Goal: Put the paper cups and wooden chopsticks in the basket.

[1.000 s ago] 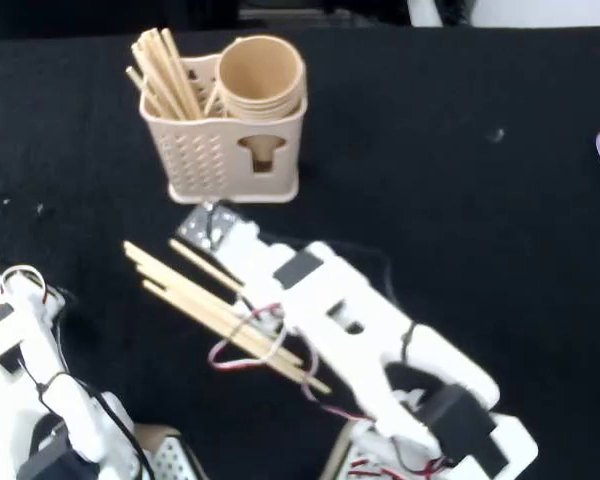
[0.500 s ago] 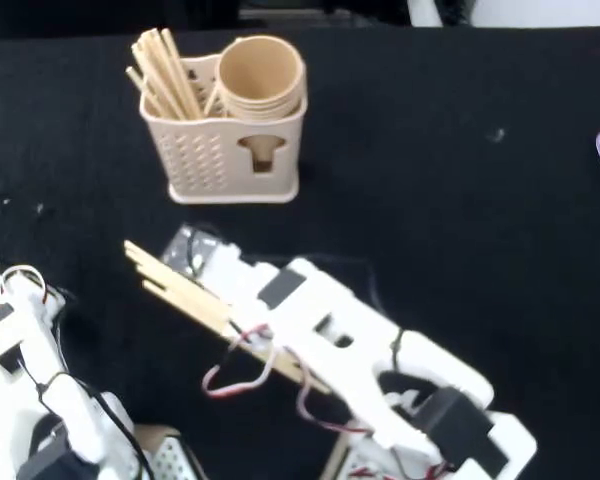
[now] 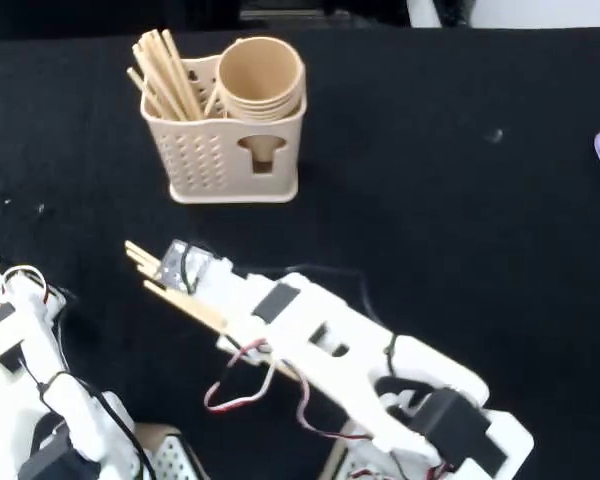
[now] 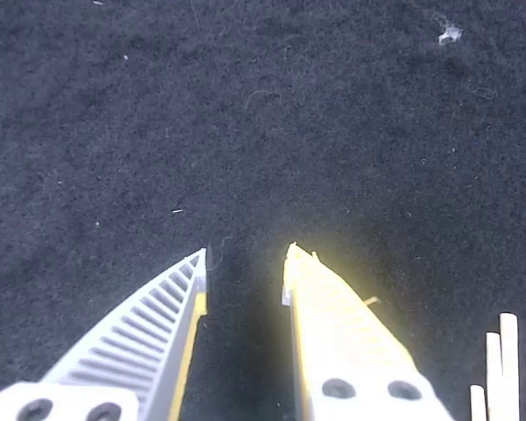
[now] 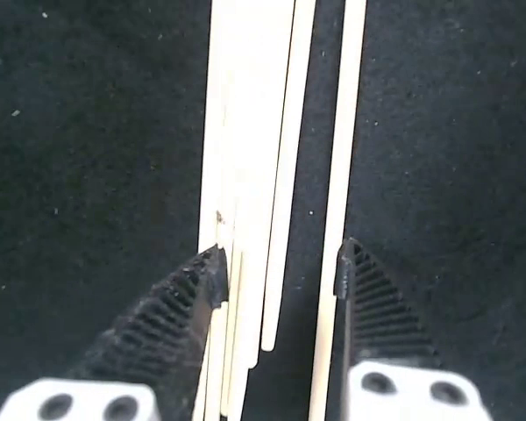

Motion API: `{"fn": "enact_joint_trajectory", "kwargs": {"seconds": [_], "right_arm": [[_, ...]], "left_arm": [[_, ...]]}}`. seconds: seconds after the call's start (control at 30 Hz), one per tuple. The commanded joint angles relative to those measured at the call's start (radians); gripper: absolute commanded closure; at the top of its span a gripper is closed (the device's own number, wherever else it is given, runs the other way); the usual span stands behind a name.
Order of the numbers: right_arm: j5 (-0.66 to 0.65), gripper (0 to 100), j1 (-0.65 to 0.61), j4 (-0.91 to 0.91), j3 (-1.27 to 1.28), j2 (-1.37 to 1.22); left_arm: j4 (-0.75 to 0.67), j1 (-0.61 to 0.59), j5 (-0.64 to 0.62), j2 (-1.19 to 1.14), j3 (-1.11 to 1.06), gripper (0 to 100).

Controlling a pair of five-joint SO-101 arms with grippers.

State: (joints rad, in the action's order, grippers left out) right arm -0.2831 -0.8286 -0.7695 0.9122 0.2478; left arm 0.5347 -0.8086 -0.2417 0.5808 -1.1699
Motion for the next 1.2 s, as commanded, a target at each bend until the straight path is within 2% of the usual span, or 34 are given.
{"fn": "enact_joint_trajectory", "kwargs": {"seconds": [0.0, 0.23, 0.43, 0.63, 0.8, 0.9, 1.0, 1.17], "right_arm": [[-0.002, 78.8, 0.031, 0.025, -0.004, 0.041], [-0.064, 78.8, 0.121, 0.017, -0.045, -0.004], [-0.06, 78.8, 0.094, -0.006, -0.085, -0.059], [-0.057, 78.8, 0.094, -0.146, -0.111, 0.074], [-0.021, 78.8, 0.006, -0.031, 0.005, 0.12], [-0.018, 79.9, -0.025, 0.023, 0.016, 0.068], [-0.021, 83.5, 0.02, 0.015, -0.059, -0.041], [-0.025, 83.9, 0.089, -0.069, -0.223, -0.216]], "left_arm": [[-0.012, -0.002, -0.005, 0.02, 0.054, 85], [-0.012, -0.002, -0.005, 0.02, 0.054, 85], [-0.012, -0.002, -0.005, 0.02, 0.054, 85], [-0.015, -0.001, -0.005, 0.02, 0.054, 85], [-0.017, -0.001, -0.006, 0.02, 0.054, 85], [-0.017, -0.001, -0.006, 0.02, 0.054, 85], [-0.014, -0.001, -0.006, 0.02, 0.054, 85], [-0.014, -0.001, -0.006, 0.02, 0.054, 85]]}}
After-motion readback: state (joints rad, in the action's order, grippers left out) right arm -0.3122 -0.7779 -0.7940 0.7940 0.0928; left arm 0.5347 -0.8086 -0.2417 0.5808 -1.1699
